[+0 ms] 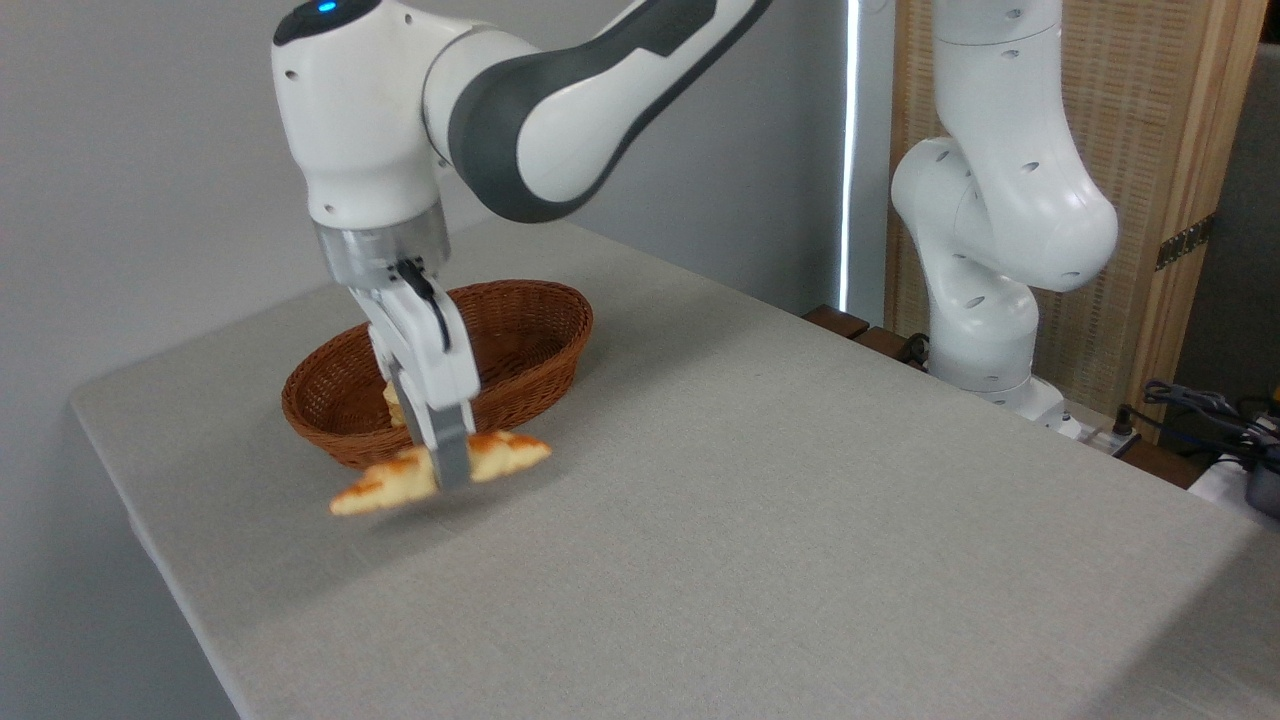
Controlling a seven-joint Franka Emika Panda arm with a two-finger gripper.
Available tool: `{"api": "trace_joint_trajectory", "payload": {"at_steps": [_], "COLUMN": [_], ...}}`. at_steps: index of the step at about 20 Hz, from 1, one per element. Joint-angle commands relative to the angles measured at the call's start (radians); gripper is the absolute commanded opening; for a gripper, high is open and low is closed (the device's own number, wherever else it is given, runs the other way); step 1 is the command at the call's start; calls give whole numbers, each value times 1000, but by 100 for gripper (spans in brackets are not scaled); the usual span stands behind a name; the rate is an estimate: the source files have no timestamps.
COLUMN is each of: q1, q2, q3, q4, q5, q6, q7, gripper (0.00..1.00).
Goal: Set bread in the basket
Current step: 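Lift the bread roll and carry it over the wicker basket, then lower the bread roll into the basket and open the gripper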
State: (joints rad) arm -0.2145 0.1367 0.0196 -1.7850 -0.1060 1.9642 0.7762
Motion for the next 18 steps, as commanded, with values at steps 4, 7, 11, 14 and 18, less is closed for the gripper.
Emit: {"api": "trace_joint_trajectory", "payload": {"at_steps": [4,7,11,14,18], "q1": [0,-2,-3,-12,-25], "q2": [-8,-6,1,6,11], "q3": [-131,-200,-254,-262,-264], "q4": [33,33,32,32,32], "q5": [-93,-86,-84,-83,-81], "q6": [-4,-4,-7,-14,-16], "q7": [-109,-172,-212,-203,-209], "gripper": [48,55,79,100,100]}}
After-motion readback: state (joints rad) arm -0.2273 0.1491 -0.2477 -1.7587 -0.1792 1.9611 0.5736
